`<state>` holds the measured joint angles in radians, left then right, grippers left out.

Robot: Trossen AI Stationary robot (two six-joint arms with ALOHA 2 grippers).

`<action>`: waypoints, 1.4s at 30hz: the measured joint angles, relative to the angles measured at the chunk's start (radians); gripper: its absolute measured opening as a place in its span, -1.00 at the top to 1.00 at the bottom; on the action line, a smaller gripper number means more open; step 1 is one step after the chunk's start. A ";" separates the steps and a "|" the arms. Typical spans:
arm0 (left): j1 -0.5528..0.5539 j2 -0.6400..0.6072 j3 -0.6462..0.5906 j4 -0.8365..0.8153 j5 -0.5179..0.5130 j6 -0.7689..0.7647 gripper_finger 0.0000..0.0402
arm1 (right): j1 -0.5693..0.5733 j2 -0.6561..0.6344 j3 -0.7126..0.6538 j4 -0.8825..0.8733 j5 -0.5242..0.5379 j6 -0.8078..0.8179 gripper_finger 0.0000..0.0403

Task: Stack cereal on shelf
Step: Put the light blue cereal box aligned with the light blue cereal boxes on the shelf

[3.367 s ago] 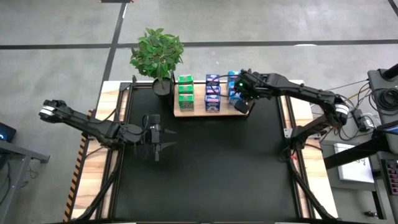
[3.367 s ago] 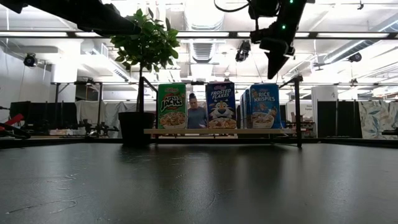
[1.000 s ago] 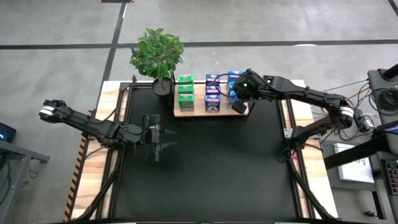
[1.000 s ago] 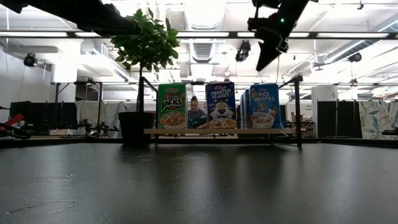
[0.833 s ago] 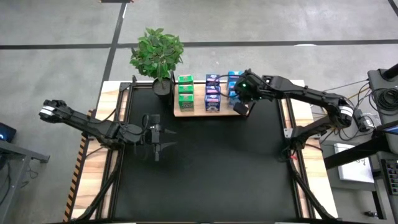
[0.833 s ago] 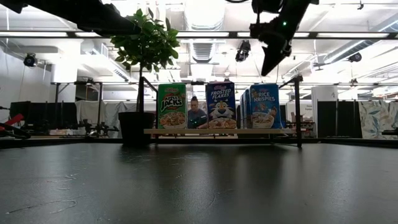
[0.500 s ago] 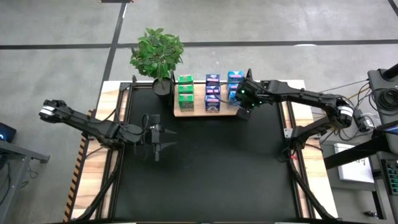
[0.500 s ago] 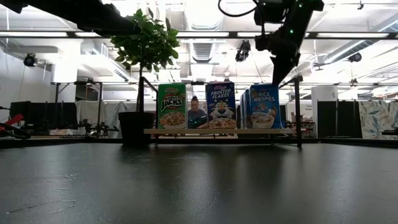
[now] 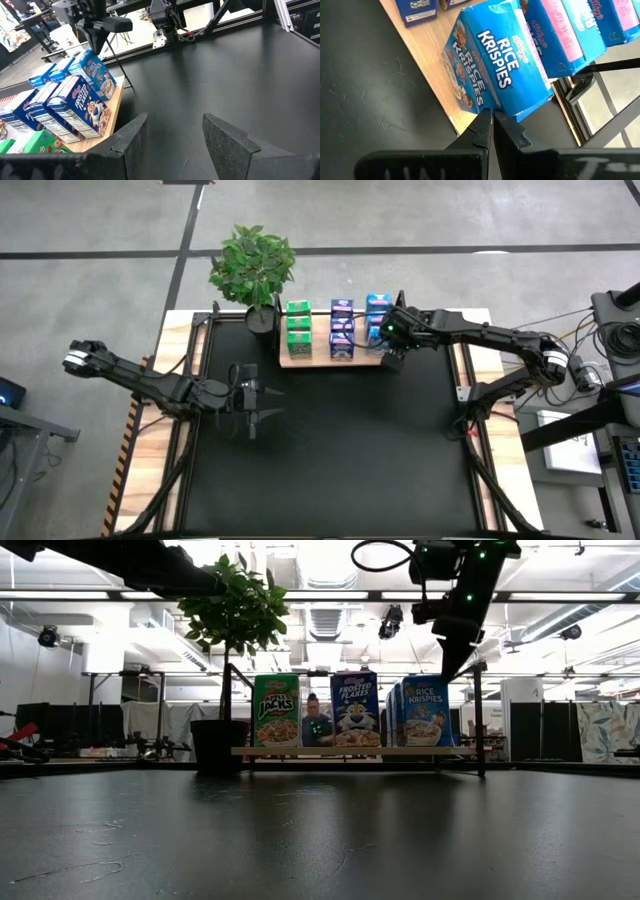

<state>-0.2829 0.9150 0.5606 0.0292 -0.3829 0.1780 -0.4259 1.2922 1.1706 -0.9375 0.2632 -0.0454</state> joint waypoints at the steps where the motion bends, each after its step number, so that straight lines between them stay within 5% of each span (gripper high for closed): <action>1: 0.000 0.000 0.000 0.000 0.000 0.000 0.15 | 0.000 0.000 0.000 0.000 0.000 0.000 0.96; 17: 0.000 0.000 0.000 0.000 0.000 0.004 0.15 | -0.003 -0.002 0.099 -0.145 -0.024 0.070 0.96; 42: 0.000 0.000 0.000 0.000 0.000 0.005 0.15 | -0.061 0.090 0.119 -0.090 0.032 0.005 0.96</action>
<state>-0.2825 0.9150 0.5606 0.0294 -0.3830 0.1825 -0.4870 1.3823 1.2896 -1.0275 0.2953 -0.0404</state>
